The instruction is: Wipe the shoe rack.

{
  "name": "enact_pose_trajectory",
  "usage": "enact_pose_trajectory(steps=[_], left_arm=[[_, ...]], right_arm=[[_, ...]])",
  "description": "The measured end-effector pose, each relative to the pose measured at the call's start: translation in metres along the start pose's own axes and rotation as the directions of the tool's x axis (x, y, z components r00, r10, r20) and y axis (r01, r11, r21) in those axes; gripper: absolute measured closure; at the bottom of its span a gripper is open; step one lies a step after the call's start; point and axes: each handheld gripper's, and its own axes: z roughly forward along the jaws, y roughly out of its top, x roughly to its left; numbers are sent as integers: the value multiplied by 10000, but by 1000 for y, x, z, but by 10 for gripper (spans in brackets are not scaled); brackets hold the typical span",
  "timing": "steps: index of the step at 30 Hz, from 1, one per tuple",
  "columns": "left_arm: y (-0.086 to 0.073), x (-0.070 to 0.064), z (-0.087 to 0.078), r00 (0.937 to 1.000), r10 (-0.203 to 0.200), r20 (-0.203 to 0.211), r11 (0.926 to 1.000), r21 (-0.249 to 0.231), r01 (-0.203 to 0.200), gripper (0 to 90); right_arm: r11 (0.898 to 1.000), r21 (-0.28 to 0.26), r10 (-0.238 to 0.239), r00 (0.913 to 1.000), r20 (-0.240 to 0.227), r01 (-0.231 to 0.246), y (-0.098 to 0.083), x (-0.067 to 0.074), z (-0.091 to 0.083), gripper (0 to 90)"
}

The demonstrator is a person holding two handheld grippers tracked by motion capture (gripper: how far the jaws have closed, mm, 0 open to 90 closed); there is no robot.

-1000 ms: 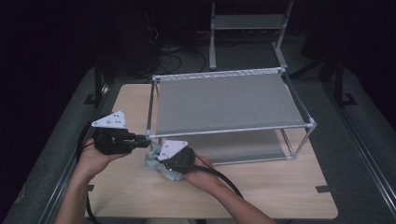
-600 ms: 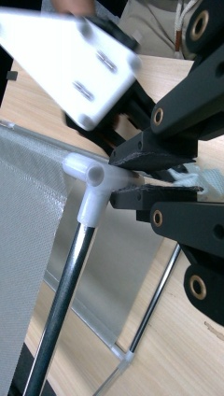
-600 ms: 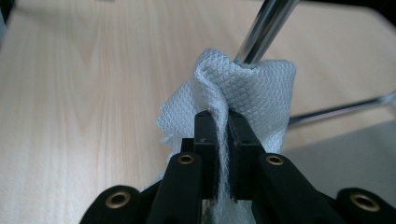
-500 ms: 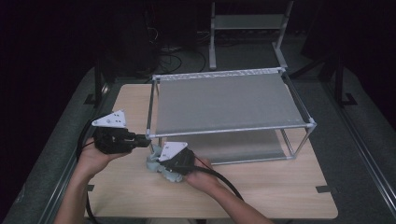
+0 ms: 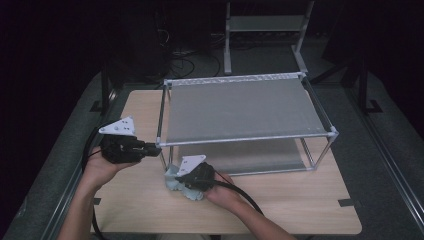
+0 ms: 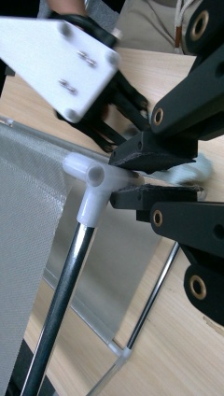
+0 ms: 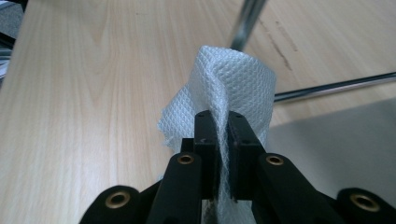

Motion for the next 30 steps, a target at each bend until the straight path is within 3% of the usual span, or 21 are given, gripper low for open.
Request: enact_pose_trajectory(steps=[8, 17, 30], left_arm=[[0, 1, -2, 9999, -13, -114, 9999, 148, 15, 799], [-1, 2, -5, 10000, 21, -91, 9998, 212, -20, 799], [-3, 4, -6, 9999, 81, 96, 9999, 124, -82, 799]], right_arm=[[9999, 63, -79, 9999, -105, 79, -2, -9, -33, 835], [9999, 111, 62, 9978, -657, -55, 4, -21, -69, 833], [9996, 254, 139, 9875, -1572, -100, 32, -31, -113, 831]])
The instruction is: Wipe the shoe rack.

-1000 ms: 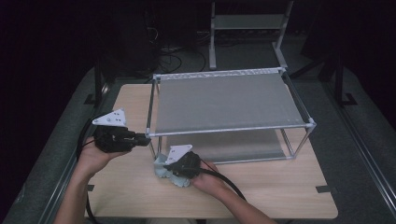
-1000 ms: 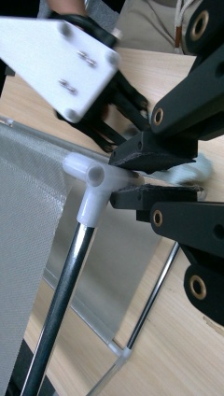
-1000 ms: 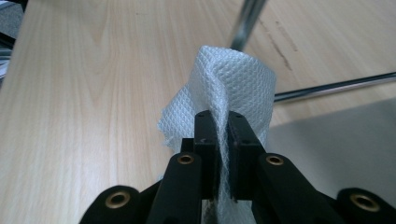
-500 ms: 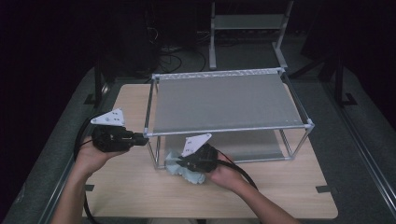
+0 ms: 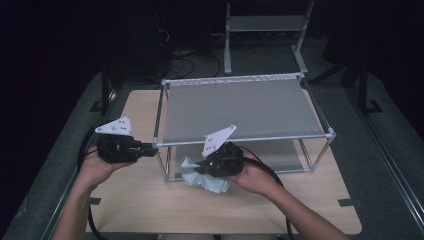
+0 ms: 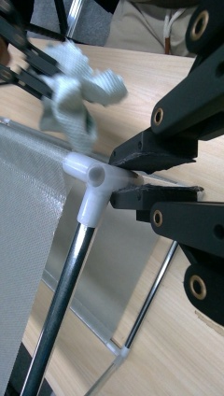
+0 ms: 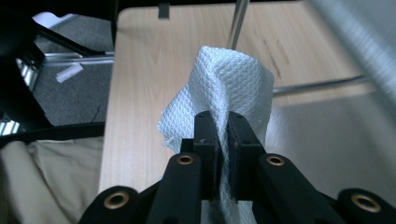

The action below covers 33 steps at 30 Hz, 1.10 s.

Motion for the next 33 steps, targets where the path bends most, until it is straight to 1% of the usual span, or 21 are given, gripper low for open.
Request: enact_pose_trajectory(steps=[2, 3, 4, 7, 12, 14, 16, 18, 19, 20, 21, 23, 24, 26, 27, 28, 30, 33], left_arm=[[0, 1, 0, 10000, 23, 44, 10000, -7, -23, 799], [0, 0, 0, 10000, -2, 77, 10000, -30, 2, 799], [0, 0, 0, 10000, 35, 90, 10000, -26, -35, 800], [-1, 0, -1, 9998, 73, 163, 10000, -28, -72, 799], [-2, -2, -2, 9996, 136, 259, 9999, 11, -137, 800], [-2, -2, -3, 9994, 168, 307, 9998, 37, -169, 799], [-2, -2, -3, 9993, 171, 318, 9998, 29, -172, 799], [-1, -2, -2, 9991, 224, 372, 9997, 29, -225, 799], [-1, -2, -2, 9989, 239, 396, 9997, 20, -240, 800], [-1, -2, -2, 9989, 236, 414, 9997, 12, -236, 800], [-1, -2, -2, 9988, 250, 428, 9997, 7, -250, 799], [-2, -2, -2, 9990, 233, 391, 9997, -16, -232, 800], [-2, -2, -2, 9990, 232, 381, 9997, -24, -231, 800], [-3, -1, -4, 9991, 215, 368, 9998, -26, -214, 800], [-4, -1, -5, 9991, 196, 367, 9998, -27, -195, 800], [-5, -1, -6, 9992, 179, 363, 9998, -35, -178, 800], [-7, 0, -7, 9993, 137, 355, 9999, -62, -135, 800], [-7, 1, -8, 9991, 140, 396, 9999, -67, -138, 800]], right_arm=[[9998, -143, -169, 9999, -37, 168, 9, -2, -10, 831], [9998, -194, -71, 9999, -92, 69, 13, -2, -13, 831], [9996, -255, -111, 9999, -114, 109, 18, -2, -17, 831], [9987, -403, -330, 9993, -154, 324, 34, -2, -31, 831], [9967, -536, -607, 9981, 42, 608, 61, -5, -53, 831], [9958, -566, -711, 9973, 160, 719, 71, -10, -61, 831], [9961, -514, -703, 9970, 335, 720, 79, -17, -65, 831], [9969, -268, -726, 9965, 418, 737, 85, -26, -61, 831], [9976, -190, -659, 9969, 429, 667, 87, -31, -58, 831], [9985, -192, -508, 9982, 333, 515, 88, -36, -52, 831], [9991, -105, -420, 9988, 237, 422, 89, -41, -45, 831], [9983, 305, -504, 9987, 86, 502, 90, -47, -27, 831], [9979, 458, -465, 9989, 37, 462, 90, -50, -19, 831], [9953, 806, -539, 9985, -61, 543, 88, -54, -8, 830], [9951, 843, -514, 9986, -95, 521, 85, -57, -7, 830], [9955, 860, -380, 9992, -119, 388, 82, -60, -9, 830], [9945, 1013, -271, 9995, -136, 284, 73, -67, -16, 830], [9932, 1164, 91, 9998, -195, -68, 60, -76, -30, 830]])
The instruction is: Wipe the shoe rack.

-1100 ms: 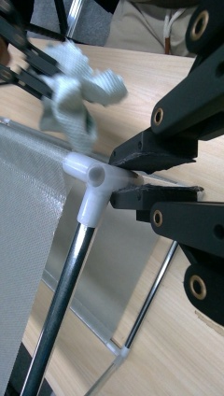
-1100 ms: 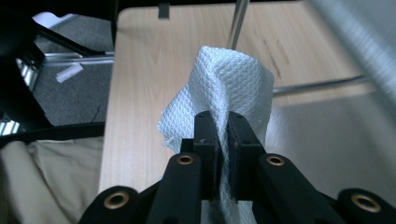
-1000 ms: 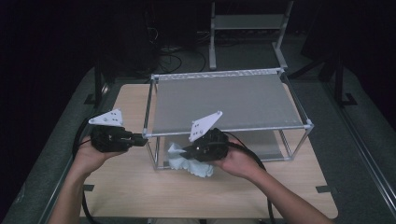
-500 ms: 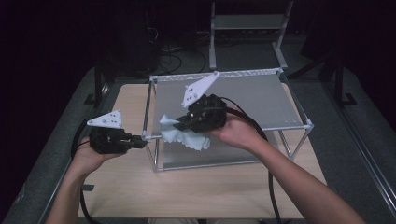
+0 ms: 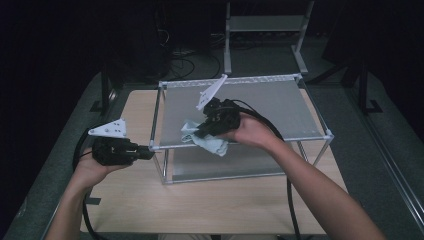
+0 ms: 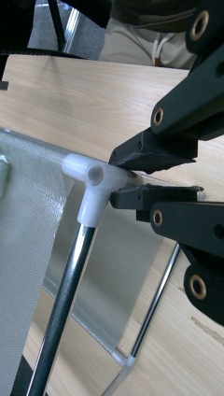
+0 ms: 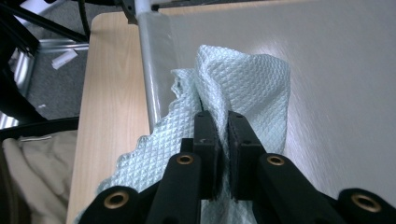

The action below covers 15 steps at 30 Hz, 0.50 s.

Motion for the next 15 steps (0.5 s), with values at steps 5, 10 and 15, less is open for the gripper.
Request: enact_pose_trajectory(steps=[5, 10, 15], left_arm=[[1, 0, 0, 10000, -18, -4, 10000, 58, 18, 800], [0, 0, -1, 10000, -29, -68, 9999, 97, 30, 800], [1, 1, -1, 10000, -13, 12, 10000, 82, 13, 799]], right_arm=[[9998, -205, 61, 9999, -117, -64, 8, 1, 10, 829], [9999, -93, -100, 9995, -301, 97, 14, 1, 14, 827], [9996, 270, 2, 10000, 12, -2, -11, -5, -10, 827]])
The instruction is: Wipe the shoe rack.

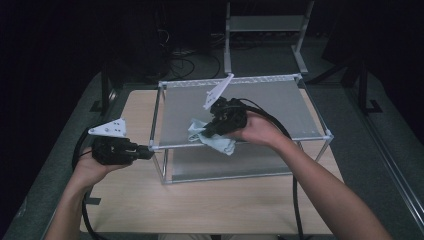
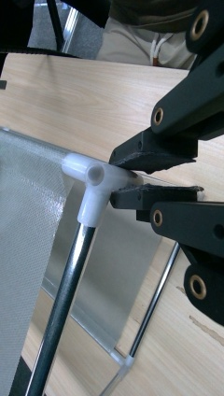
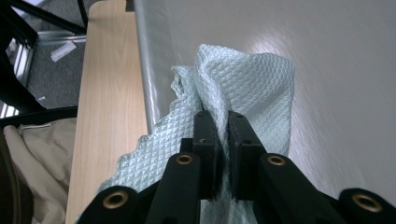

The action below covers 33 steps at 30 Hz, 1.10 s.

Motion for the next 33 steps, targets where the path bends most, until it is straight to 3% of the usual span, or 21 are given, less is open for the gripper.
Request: enact_pose_trajectory(steps=[3, 6, 11, 15, 20, 24, 29, 31, 33], left_arm=[[1, 0, -4, 10000, 5, -21, 10000, -65, -5, 784], [2, -1, -14, 9997, -4, -262, 10000, -21, 4, 751], [16, -5, -32, 9987, 294, -419, 9983, -493, -315, 729], [35, -9, -21, 9969, 728, -297, 9969, -269, -736, 717], [43, -6, -2, 9967, 809, -116, 9965, 241, -806, 713], [41, -1, 1, 9982, 603, -8, 9979, 233, -603, 732], [41, 0, 0, 9983, 587, 37, 9979, 283, -588, 735], [42, -1, 2, 9981, 614, 89, 9979, 197, -616, 721], [44, -2, 5, 9975, 707, 19, 9971, 266, -707, 708]], right_arm=[[9994, -211, 265, 9996, -52, -266, -7, -2, -1, 827], [9996, -197, 209, 9998, -63, -210, -6, -3, 0, 828], [9995, -178, 266, 9996, -69, -267, -3, -3, 2, 827], [9995, -241, 208, 9998, -28, -208, 5, 1, 9, 827], [9994, -337, 20, 10000, 60, -18, 14, 6, 16, 826], [9997, -230, 32, 10000, -71, -33, 6, 3, 7, 826], [9994, -7, 347, 9994, -94, -347, -16, -4, -11, 826], [9989, -39, 473, 9989, -50, -473, -17, -4, -11, 826], [9994, -141, 307, 9995, 43, -306, -12, -1, -6, 826]])
